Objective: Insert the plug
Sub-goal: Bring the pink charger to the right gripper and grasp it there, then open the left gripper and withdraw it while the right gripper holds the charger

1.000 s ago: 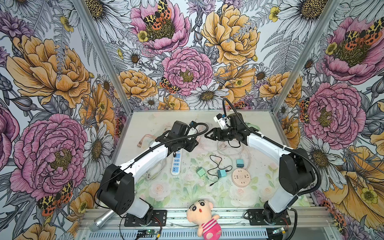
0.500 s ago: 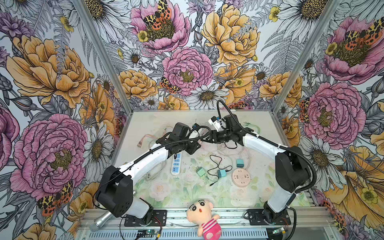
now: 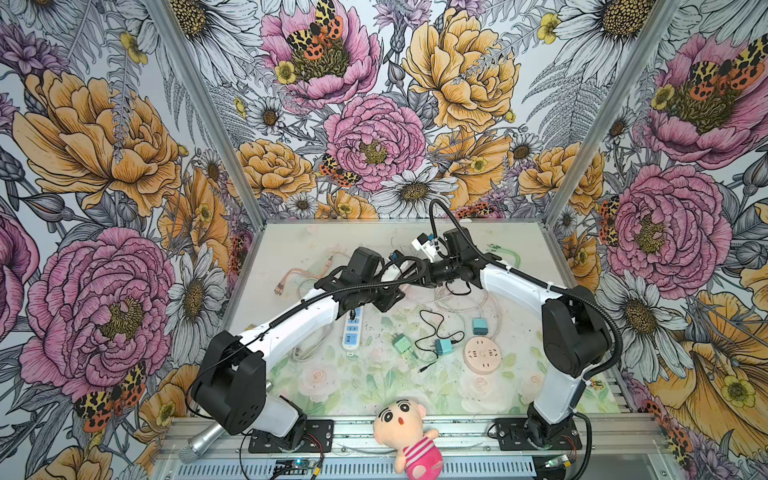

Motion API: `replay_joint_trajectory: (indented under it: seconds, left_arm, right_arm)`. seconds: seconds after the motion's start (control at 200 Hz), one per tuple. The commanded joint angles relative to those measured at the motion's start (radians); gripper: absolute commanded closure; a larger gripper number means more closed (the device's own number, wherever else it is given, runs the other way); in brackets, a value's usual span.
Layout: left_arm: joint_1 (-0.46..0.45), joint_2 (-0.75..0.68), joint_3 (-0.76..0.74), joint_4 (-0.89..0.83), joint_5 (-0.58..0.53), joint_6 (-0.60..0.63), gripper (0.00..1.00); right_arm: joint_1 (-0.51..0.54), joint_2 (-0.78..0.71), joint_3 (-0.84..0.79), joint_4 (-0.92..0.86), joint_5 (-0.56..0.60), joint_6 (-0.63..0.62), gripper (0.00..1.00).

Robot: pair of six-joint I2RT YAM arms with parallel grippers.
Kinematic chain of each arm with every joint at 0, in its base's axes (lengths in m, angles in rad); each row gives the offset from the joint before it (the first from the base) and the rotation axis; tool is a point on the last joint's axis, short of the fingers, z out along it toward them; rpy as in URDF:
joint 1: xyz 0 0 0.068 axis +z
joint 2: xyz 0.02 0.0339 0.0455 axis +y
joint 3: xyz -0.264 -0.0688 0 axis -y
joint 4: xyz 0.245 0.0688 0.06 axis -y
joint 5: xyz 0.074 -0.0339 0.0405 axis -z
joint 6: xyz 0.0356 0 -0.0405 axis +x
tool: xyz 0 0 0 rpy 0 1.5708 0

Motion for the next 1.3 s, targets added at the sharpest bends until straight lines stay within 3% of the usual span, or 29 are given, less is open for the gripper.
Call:
replay_joint_trajectory:
  seconds: [0.0,0.34,0.48,0.656,0.716,0.791,0.901,1.131,1.296]
  left_arm:
    - [-0.003,-0.034,-0.011,0.044,-0.022,0.047,0.69]
    - [-0.013,-0.034,-0.010,0.056,-0.087,0.092,0.69]
    - [-0.021,-0.027,-0.005,0.054,-0.065,0.110,0.69]
    - [-0.038,-0.032,-0.001,0.054,-0.037,0.138,0.70]
    - [-0.044,-0.032,0.003,0.055,-0.044,0.145,0.70]
    - [-0.044,-0.033,0.006,0.053,-0.047,0.148,0.70]
    - [-0.043,-0.028,0.014,0.050,-0.078,0.136,0.64]
    - [-0.036,-0.014,0.040,0.031,-0.220,0.053,0.46]
    - [-0.023,-0.062,0.014,-0.003,-0.260,-0.036,0.40]
  right_arm:
    - [0.009,0.008,-0.001,0.001,-0.058,-0.012,0.48]
    - [0.010,0.002,-0.022,-0.028,-0.085,-0.025,0.51]
    - [0.010,-0.002,-0.024,-0.037,-0.074,-0.036,0.59]
    - [0.010,0.011,-0.014,-0.039,-0.067,-0.028,0.59]
    - [0.012,0.012,-0.014,-0.039,-0.069,-0.030,0.63]
    - [0.013,0.011,-0.014,-0.042,-0.072,-0.035,0.76]
    - [0.019,-0.007,-0.028,-0.049,-0.038,-0.067,1.00]
    - [0.024,-0.054,-0.036,-0.086,0.129,-0.101,1.00]
    - [0.027,-0.036,0.002,-0.112,0.204,-0.047,1.00]
